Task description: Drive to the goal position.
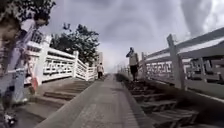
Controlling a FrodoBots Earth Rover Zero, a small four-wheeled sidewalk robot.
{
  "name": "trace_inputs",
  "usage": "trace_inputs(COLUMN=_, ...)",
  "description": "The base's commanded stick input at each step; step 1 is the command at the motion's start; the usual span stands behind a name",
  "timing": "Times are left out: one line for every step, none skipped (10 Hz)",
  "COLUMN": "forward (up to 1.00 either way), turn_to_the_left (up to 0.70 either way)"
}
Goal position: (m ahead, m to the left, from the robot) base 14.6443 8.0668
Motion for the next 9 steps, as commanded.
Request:
trace_inputs(forward=0.45, turn_to_the_left=0.0)
trace_inputs(forward=0.45, turn_to_the_left=0.0)
trace_inputs(forward=0.45, turn_to_the_left=0.0)
trace_inputs(forward=0.45, turn_to_the_left=0.0)
trace_inputs(forward=0.45, turn_to_the_left=0.0)
trace_inputs(forward=0.45, turn_to_the_left=0.0)
trace_inputs(forward=0.45, turn_to_the_left=0.0)
trace_inputs(forward=0.45, turn_to_the_left=0.0)
trace_inputs(forward=0.45, turn_to_the_left=0.0)
